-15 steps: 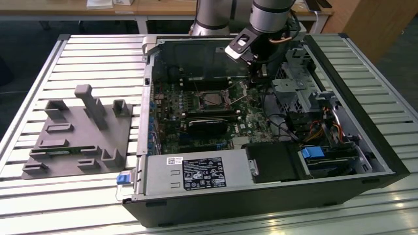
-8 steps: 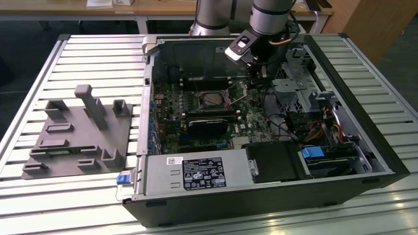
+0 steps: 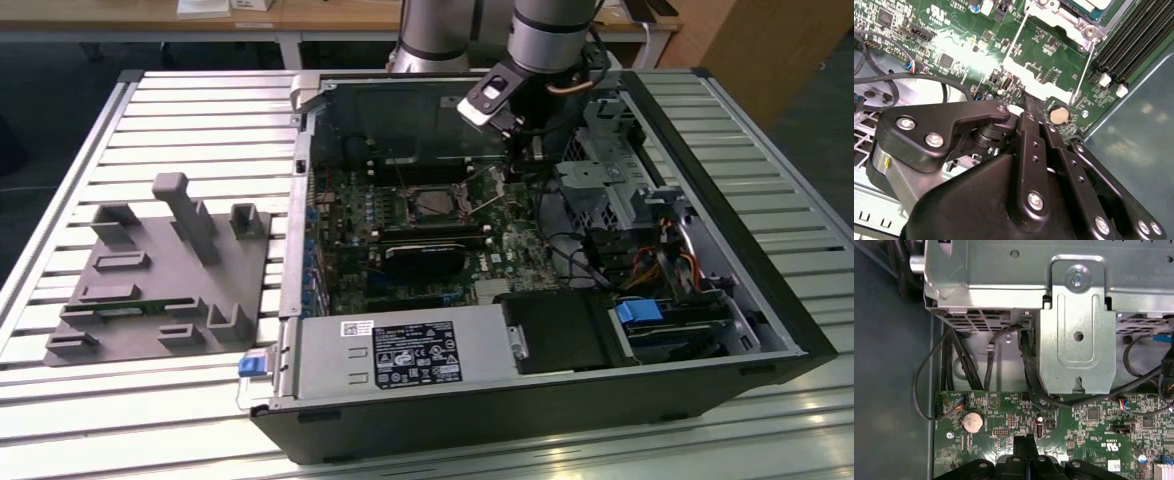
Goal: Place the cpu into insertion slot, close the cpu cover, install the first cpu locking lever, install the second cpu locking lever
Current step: 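Close the cpu cover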
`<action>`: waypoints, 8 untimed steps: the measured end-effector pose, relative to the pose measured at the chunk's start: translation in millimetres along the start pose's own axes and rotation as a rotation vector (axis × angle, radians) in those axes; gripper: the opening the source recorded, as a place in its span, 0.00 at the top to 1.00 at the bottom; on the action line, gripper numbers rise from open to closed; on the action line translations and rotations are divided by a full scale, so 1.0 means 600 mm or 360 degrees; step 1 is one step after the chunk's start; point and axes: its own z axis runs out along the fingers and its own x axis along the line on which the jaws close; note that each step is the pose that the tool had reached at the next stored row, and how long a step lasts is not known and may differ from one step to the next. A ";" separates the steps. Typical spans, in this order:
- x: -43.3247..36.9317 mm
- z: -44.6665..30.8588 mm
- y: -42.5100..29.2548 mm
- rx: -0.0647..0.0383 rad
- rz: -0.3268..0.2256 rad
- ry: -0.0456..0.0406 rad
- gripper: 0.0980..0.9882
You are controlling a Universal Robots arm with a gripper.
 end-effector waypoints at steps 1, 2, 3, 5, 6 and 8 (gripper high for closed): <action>0.000 0.000 -0.002 0.0000 0.0000 0.0000 0.99; 0.000 0.000 -0.004 0.0000 0.0000 0.0000 0.99; 0.000 0.000 -0.006 0.0000 0.0000 0.0000 0.99; 0.000 0.000 -0.011 0.0000 0.0000 0.0000 0.99; 0.000 0.000 -0.013 0.0000 0.0000 0.0000 0.99; 0.000 0.000 -0.018 0.0000 0.0000 0.0000 0.99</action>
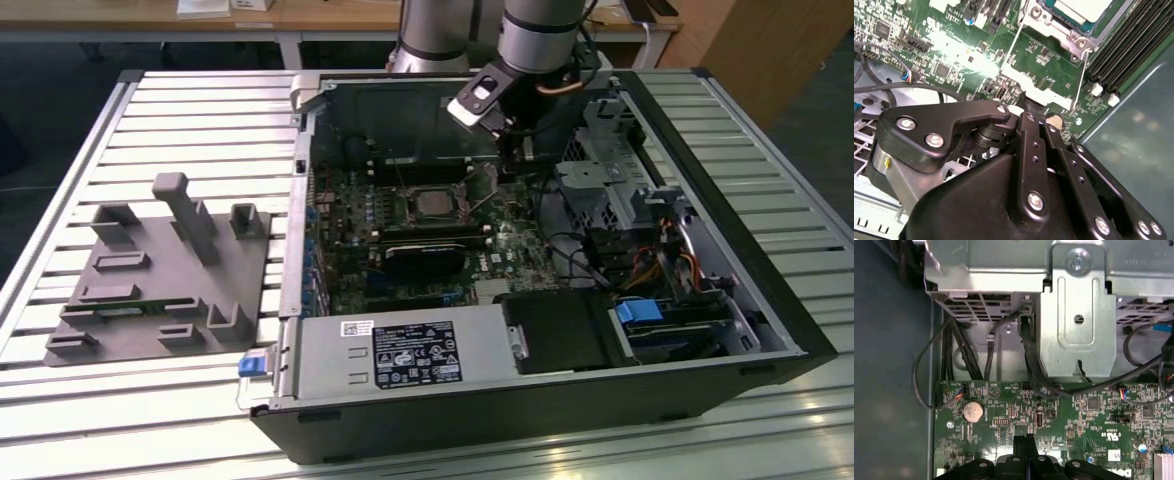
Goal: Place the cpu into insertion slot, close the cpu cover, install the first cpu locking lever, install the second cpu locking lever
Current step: 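Close the cpu cover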
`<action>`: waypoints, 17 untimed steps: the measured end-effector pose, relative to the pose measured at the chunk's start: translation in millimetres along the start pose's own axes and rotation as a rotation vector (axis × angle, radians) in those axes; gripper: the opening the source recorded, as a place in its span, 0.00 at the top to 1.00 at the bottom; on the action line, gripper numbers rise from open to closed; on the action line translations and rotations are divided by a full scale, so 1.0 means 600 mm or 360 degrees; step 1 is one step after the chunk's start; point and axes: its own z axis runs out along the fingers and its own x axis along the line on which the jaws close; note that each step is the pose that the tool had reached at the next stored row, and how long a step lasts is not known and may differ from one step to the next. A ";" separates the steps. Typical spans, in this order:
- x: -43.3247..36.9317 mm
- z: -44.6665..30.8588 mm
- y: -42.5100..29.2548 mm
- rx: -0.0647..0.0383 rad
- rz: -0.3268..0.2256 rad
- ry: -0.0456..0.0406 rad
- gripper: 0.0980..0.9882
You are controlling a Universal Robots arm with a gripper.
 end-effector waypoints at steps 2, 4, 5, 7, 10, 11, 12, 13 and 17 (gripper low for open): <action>0.000 0.000 -0.004 0.0000 0.0000 0.0000 0.99; 0.000 0.000 -0.008 0.0000 0.0000 0.0000 0.99; 0.001 0.000 -0.010 0.0000 0.0000 0.0000 0.99; 0.001 0.001 -0.014 0.0000 0.0000 0.0000 0.99; 0.001 0.001 -0.020 0.0000 0.0000 0.0000 0.99; 0.001 0.001 -0.022 0.0000 0.0000 0.0000 0.99; 0.001 0.002 -0.024 0.0000 0.0000 0.0000 0.99; 0.001 0.002 -0.026 0.0000 0.0000 0.0000 0.99; 0.002 0.002 -0.034 0.0000 0.0000 0.0000 0.99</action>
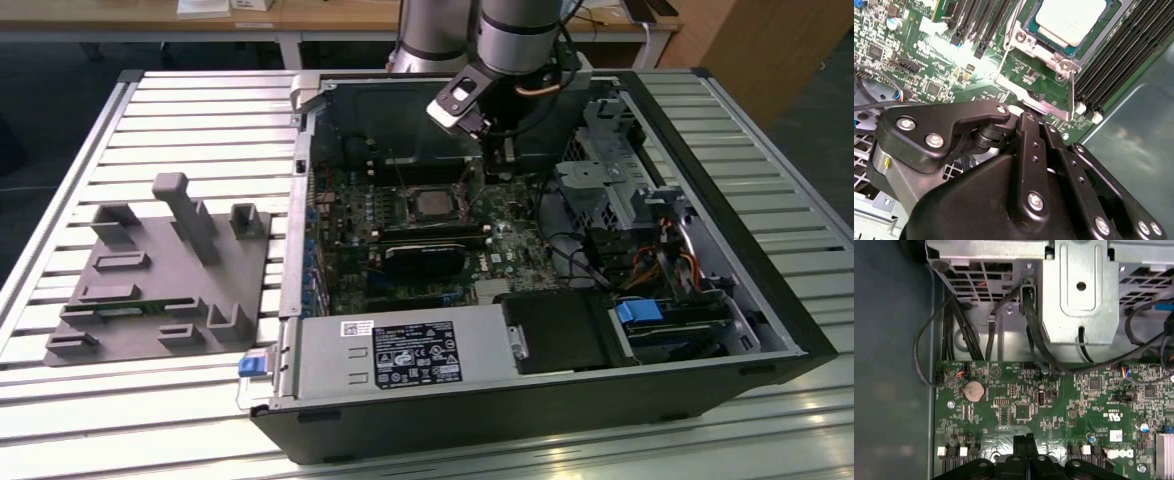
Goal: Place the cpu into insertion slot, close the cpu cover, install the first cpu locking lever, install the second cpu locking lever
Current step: 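Close the cpu cover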
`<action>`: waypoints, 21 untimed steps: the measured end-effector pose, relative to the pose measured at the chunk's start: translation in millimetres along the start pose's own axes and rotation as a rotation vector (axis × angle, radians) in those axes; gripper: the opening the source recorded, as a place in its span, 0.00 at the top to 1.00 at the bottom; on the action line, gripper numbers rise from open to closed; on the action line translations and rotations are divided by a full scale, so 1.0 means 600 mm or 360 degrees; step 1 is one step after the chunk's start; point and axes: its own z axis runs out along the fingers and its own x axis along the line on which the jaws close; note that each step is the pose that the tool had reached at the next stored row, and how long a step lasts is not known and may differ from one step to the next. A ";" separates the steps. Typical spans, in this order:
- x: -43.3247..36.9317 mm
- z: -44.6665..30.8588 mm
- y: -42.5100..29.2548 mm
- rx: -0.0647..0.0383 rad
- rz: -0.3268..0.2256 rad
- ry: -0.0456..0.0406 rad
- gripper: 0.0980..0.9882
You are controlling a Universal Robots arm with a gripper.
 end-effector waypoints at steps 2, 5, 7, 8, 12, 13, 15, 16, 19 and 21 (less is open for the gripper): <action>0.000 0.001 -0.003 0.0000 0.0000 0.0000 0.99; 0.001 0.001 -0.008 0.0000 0.0000 0.0000 0.99; 0.001 0.001 -0.011 0.0000 0.0000 0.0000 0.99; 0.001 0.001 -0.013 0.0000 0.0000 0.0000 0.99; 0.001 0.002 -0.024 0.0000 0.0000 0.0000 0.99; 0.002 0.002 -0.026 0.0000 0.0000 0.0000 0.99; 0.002 0.003 -0.030 0.0000 0.0000 0.0000 0.99; 0.002 0.003 -0.032 0.0000 0.0000 0.0000 0.99; 0.003 0.005 -0.037 0.0000 0.0000 0.0000 0.99; 0.003 0.006 -0.041 0.0000 0.0000 0.0000 0.99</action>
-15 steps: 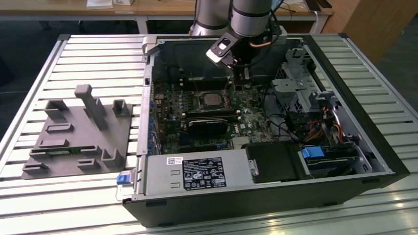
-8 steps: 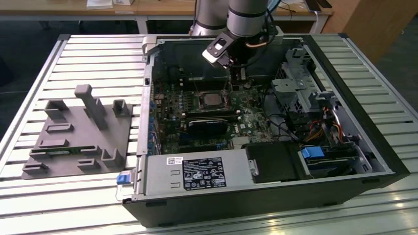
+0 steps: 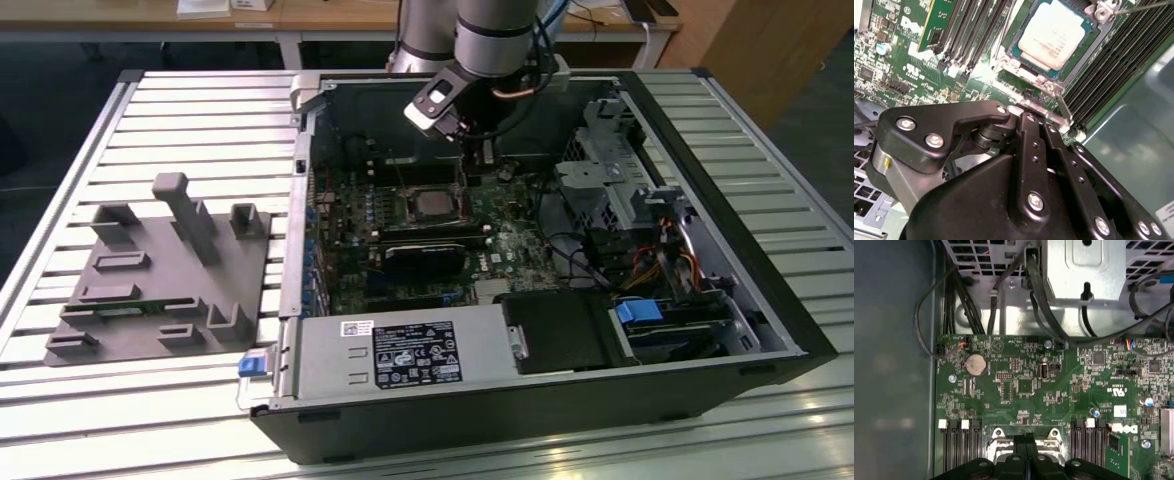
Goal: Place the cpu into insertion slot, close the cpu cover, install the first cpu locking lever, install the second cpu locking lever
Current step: 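Close the cpu cover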
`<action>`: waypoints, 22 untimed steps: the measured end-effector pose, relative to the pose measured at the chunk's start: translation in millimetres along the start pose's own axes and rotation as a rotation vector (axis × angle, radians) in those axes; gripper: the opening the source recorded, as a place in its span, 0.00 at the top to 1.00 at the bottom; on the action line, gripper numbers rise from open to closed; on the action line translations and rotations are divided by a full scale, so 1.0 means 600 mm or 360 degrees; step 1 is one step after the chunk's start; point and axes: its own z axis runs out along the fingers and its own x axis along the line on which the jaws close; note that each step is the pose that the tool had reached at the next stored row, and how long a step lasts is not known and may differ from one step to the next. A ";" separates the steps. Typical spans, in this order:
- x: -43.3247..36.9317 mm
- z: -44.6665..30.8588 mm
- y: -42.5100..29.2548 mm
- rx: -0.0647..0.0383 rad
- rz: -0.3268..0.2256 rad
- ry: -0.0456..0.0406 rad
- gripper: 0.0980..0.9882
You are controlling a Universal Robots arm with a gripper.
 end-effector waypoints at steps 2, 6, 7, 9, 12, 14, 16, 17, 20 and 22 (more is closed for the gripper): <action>0.000 0.001 -0.004 0.0000 0.0000 0.0000 0.99; 0.002 0.005 -0.013 0.0000 0.0000 0.0000 0.99; 0.002 0.008 -0.015 0.0000 0.0000 0.0000 0.99; 0.002 0.012 -0.019 0.0000 0.0000 0.0000 0.99; 0.002 0.018 -0.024 0.0000 0.0000 0.0000 0.99; 0.002 0.020 -0.029 0.0000 0.0000 0.0000 0.99; 0.002 0.021 -0.034 0.0000 0.0000 0.0000 0.99; 0.002 0.022 -0.037 0.0000 0.0000 0.0000 0.99; 0.003 0.025 -0.045 0.0000 0.0000 0.0000 0.99; 0.003 0.026 -0.046 0.0000 0.0000 0.0000 0.99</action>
